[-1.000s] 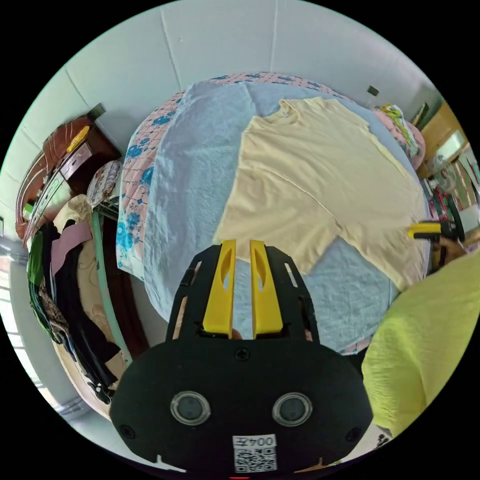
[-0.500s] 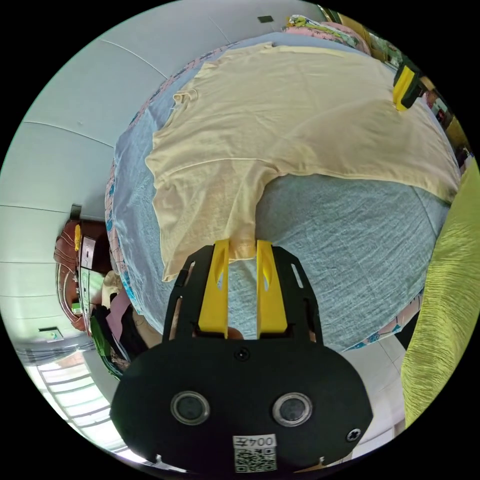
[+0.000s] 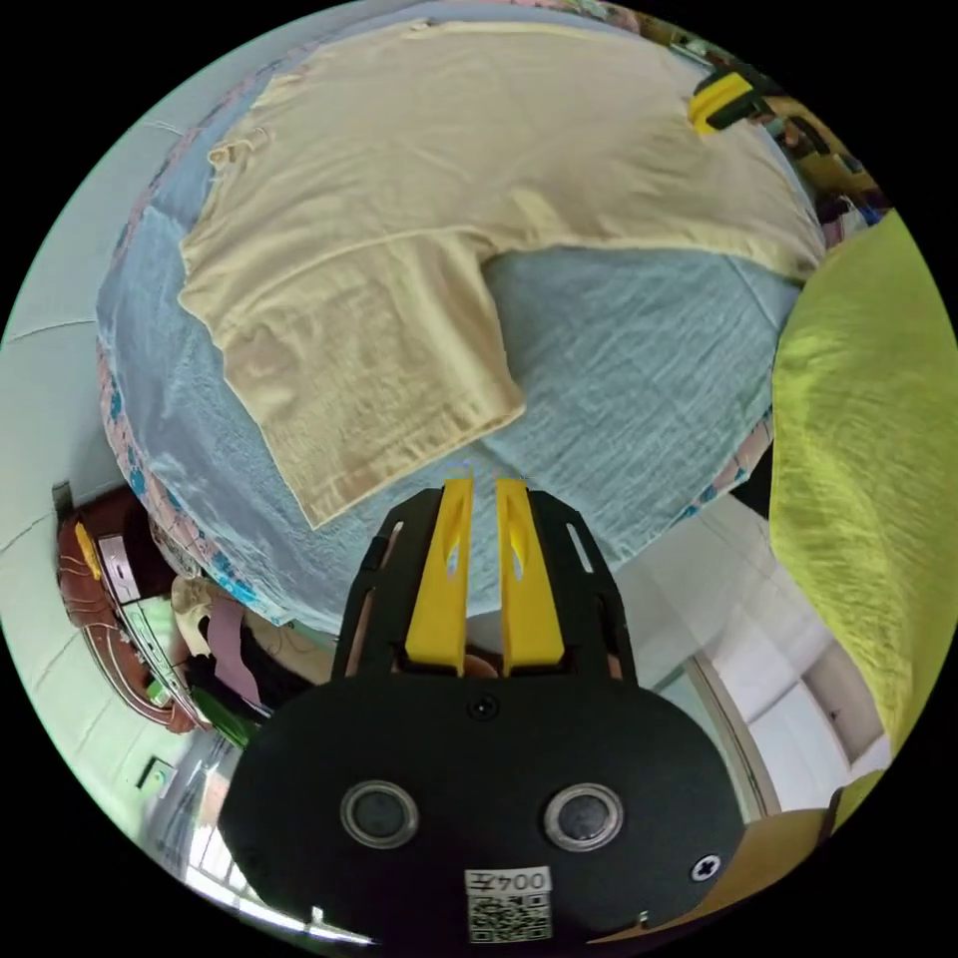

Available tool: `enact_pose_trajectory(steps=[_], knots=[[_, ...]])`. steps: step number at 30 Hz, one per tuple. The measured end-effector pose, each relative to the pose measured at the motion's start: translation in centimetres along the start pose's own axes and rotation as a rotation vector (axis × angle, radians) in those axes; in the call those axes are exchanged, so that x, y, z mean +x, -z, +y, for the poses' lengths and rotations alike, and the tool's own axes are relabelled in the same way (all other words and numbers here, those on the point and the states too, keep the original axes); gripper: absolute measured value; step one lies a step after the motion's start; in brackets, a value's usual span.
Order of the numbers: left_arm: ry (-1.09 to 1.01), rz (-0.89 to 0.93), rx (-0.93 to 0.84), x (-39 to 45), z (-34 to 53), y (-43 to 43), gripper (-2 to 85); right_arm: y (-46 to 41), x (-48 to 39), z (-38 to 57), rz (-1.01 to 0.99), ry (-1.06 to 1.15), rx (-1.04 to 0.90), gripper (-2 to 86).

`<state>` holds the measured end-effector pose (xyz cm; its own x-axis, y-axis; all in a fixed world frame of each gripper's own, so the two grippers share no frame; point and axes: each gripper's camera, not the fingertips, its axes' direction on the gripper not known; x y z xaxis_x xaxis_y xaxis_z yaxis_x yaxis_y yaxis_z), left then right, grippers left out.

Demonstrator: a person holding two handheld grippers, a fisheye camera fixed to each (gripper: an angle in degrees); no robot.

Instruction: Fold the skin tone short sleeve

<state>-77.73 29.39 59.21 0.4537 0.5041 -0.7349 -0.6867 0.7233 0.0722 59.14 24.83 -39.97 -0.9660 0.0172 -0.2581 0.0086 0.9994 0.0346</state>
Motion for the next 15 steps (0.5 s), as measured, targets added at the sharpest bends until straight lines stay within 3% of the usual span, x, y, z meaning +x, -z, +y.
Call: enact_pose_trajectory(steps=[3,11,15], knots=[[0.087,0.028,0.053,-1.0,1.5,-0.2,3.0,-1.0,1.1,0.2,0.009,0.015,0.020,7.5],[0.466,0.312,0.532,-0.2,5.4,1.6,2.6,-3.6,6.4,2.1,-0.120,0.038,0.121,8.5],[0.653,0.483,0.745,3.8,5.7,1.5,3.3,-2.6,11.5,4.8,-0.244,0.051,0.353,10.5]])
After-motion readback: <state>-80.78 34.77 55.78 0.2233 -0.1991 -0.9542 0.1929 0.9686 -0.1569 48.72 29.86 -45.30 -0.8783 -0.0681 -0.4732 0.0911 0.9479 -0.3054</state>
